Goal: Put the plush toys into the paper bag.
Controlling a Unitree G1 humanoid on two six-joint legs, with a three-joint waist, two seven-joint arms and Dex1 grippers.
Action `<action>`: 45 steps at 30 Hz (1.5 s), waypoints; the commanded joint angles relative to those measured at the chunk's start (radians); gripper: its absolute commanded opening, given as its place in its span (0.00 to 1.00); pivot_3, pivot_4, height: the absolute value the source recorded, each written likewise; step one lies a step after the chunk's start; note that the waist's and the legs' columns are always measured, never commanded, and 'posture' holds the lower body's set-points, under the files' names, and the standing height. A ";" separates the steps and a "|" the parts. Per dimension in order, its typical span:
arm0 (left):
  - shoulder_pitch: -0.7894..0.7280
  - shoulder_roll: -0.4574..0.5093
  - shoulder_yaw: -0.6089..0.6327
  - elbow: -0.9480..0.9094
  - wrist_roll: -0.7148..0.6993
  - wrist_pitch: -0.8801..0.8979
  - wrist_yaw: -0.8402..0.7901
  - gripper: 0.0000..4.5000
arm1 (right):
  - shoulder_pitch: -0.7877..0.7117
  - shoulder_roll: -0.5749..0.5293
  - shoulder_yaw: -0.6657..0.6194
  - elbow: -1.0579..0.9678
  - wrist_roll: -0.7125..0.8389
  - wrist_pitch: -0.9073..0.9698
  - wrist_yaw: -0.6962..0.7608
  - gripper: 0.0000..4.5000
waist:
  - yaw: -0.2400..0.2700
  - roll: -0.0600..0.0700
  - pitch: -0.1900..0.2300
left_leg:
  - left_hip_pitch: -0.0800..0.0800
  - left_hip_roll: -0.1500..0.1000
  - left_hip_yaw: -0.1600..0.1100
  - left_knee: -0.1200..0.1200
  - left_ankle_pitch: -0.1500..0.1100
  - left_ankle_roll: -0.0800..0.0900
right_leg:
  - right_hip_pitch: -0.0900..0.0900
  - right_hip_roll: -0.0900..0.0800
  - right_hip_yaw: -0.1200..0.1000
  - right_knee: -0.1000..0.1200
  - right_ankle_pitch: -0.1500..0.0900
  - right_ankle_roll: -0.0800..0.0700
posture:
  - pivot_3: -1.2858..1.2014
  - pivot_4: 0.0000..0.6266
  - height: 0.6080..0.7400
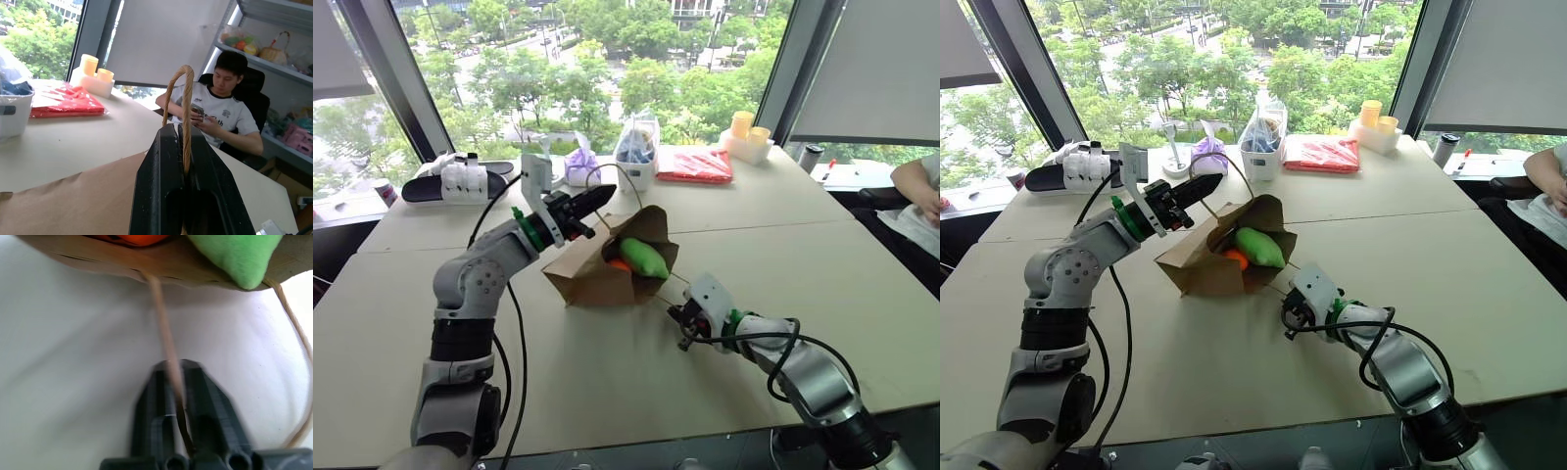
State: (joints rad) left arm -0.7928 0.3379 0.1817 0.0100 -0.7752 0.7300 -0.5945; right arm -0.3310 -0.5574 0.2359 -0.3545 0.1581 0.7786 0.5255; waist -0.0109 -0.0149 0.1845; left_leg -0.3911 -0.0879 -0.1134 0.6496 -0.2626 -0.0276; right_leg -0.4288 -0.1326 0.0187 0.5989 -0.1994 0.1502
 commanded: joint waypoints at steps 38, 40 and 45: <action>0.154 0.053 0.045 -0.193 -0.153 0.082 -0.057 1.00 | -0.459 -0.370 -0.203 0.034 0.095 -0.149 0.462 0.99 | -0.001 0.000 0.000 | 0.000 0.000 0.001 0.000 -0.002 0.003 | 0.000 0.000 0.000 -0.001 0.000 0.000 | 0.52 0.24 1.00; 0.164 0.101 0.054 -0.204 -0.190 0.121 -0.092 1.00 | -0.470 -0.385 -0.221 0.022 0.129 -0.129 0.491 1.00 | -0.001 0.000 0.000 | -0.001 0.000 0.001 0.000 -0.002 0.003 | 0.000 0.000 0.000 -0.001 0.000 0.000 | 0.52 0.24 1.00; 0.237 0.221 0.059 -0.226 -0.186 0.153 -0.148 1.00 | -0.497 -0.431 -0.265 0.026 0.177 -0.105 0.530 1.00 | -0.002 0.000 0.000 | 0.000 0.001 0.001 -0.001 -0.003 0.004 | 0.000 0.000 0.000 -0.001 0.000 0.000 | 0.52 0.24 1.00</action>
State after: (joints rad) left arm -0.5727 0.5309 0.2167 -0.1812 -0.9489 0.8747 -0.7192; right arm -0.7986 -0.9624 0.0240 -0.3081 0.3118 0.6724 1.0408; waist -0.0131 -0.0147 0.1849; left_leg -0.3913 -0.0874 -0.1125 0.6488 -0.2652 -0.0234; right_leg -0.4292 -0.1330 0.0184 0.5979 -0.1995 0.1502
